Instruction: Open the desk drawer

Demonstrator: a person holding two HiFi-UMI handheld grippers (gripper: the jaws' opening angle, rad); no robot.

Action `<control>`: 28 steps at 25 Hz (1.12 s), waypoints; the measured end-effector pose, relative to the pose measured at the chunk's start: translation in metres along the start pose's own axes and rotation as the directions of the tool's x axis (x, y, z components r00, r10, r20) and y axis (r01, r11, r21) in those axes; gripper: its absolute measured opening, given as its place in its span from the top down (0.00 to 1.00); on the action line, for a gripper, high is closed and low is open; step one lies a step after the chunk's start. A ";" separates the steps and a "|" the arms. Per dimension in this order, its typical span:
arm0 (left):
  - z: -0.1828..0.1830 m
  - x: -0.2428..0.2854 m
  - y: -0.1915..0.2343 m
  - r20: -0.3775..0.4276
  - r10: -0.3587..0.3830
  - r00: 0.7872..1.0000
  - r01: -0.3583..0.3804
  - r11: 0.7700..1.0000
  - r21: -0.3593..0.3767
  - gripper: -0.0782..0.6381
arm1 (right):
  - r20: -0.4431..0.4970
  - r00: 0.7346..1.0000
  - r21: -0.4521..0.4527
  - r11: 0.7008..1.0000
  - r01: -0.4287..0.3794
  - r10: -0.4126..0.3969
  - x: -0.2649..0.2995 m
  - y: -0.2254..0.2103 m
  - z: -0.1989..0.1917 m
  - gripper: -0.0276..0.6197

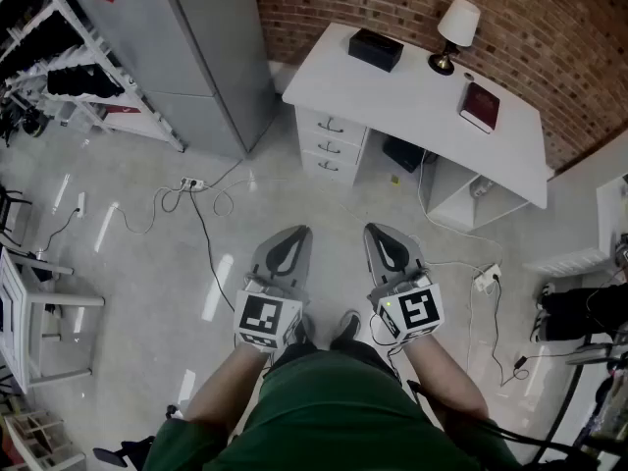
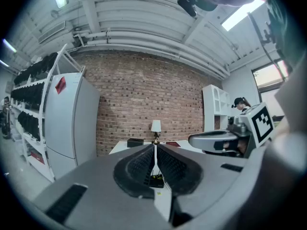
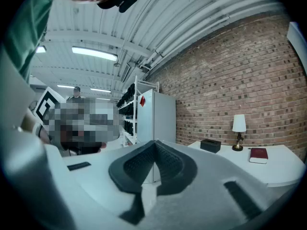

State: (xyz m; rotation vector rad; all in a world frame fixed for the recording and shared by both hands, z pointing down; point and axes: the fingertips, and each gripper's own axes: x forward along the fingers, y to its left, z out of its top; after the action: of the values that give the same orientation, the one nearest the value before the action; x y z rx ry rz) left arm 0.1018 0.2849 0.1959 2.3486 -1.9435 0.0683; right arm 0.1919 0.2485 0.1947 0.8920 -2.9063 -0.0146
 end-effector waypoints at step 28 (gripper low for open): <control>-0.005 -0.022 0.111 0.021 -0.010 1.000 0.010 1.000 -0.027 0.88 | -0.005 0.997 0.030 0.996 0.081 -0.081 0.076 0.042 0.006 0.95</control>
State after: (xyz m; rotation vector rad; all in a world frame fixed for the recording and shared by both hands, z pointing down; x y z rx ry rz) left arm -0.0111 0.2869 0.2038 2.3509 -1.9290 0.0164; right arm 0.1058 0.2407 0.1978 1.0127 -2.8722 0.0246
